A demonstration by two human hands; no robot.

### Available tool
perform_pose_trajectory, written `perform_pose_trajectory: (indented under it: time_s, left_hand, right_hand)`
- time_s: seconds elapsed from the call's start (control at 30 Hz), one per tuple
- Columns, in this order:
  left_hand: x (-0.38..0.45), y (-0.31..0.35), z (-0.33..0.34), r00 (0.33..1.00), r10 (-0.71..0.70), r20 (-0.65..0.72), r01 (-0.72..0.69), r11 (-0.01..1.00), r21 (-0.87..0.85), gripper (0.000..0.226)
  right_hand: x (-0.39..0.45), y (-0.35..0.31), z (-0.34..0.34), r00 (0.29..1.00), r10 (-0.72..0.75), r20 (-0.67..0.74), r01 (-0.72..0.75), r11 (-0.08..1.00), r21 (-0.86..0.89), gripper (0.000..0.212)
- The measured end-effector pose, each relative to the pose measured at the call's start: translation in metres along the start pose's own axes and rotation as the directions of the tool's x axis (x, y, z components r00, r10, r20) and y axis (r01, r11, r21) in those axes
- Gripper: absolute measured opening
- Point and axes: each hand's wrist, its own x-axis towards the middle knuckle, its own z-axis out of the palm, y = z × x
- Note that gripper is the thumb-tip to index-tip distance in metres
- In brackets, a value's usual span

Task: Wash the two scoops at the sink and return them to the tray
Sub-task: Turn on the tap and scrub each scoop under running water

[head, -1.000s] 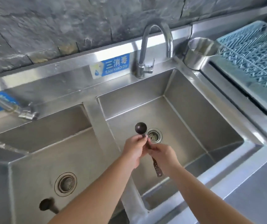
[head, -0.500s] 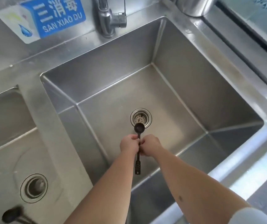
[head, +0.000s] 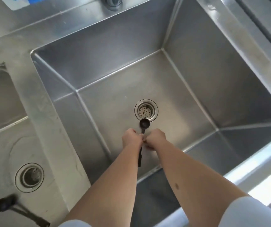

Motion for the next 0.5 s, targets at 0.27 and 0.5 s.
perform_pose_trajectory:
  time_s: [0.27,0.5]
  left_hand:
    - [-0.098,0.039,-0.121,0.911,0.407,-0.072,-0.406,0.913,0.024,0.051]
    - [-0.178,-0.079,-0.268,0.780,0.472,-0.410,-0.536,0.843,-0.049,0.037]
  right_hand:
    - [-0.134,-0.062,-0.038,0.912,-0.347,-0.219,0.344,0.937,-0.053,0.029]
    - [-0.265,-0.148,0.050,0.633,-0.760,-0.147,0.725,0.649,-0.231,0.040]
